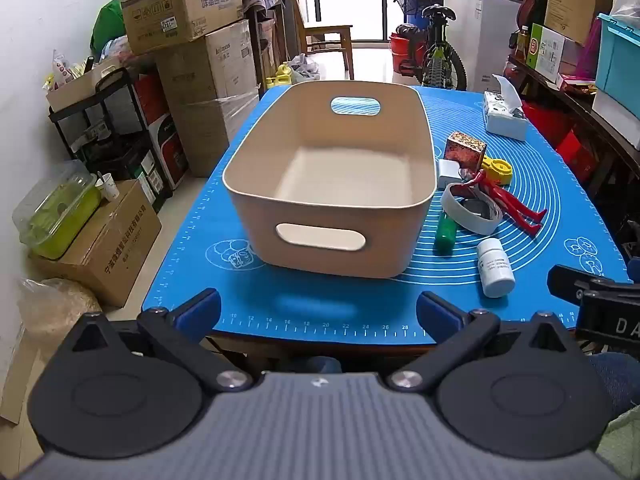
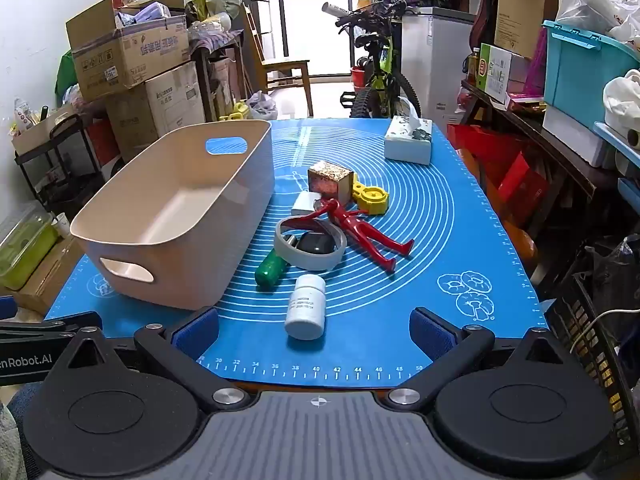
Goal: Organize rigid objects
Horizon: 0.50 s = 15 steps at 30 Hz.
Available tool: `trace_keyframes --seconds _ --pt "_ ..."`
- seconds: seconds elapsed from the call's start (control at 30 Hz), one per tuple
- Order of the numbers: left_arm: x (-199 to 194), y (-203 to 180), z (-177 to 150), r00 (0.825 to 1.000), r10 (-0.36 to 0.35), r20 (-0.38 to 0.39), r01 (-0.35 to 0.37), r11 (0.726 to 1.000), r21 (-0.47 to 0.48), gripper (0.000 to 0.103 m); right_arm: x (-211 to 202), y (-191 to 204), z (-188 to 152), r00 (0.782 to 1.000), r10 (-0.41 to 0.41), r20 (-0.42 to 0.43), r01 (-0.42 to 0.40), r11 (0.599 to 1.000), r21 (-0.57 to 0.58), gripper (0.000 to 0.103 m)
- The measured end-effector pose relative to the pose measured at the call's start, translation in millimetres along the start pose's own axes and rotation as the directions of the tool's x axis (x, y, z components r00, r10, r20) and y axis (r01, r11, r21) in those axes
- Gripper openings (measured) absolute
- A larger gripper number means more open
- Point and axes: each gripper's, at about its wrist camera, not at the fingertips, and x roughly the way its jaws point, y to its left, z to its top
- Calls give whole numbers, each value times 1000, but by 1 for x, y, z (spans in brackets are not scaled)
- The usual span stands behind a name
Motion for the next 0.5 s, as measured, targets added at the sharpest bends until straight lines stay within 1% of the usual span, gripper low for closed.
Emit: trace_keyframes --seconds 0.5 --pt "0 1 0 1000 1 1 -1 1000 1 103 0 1 0 1000 0 -3 0 1000 -1 101"
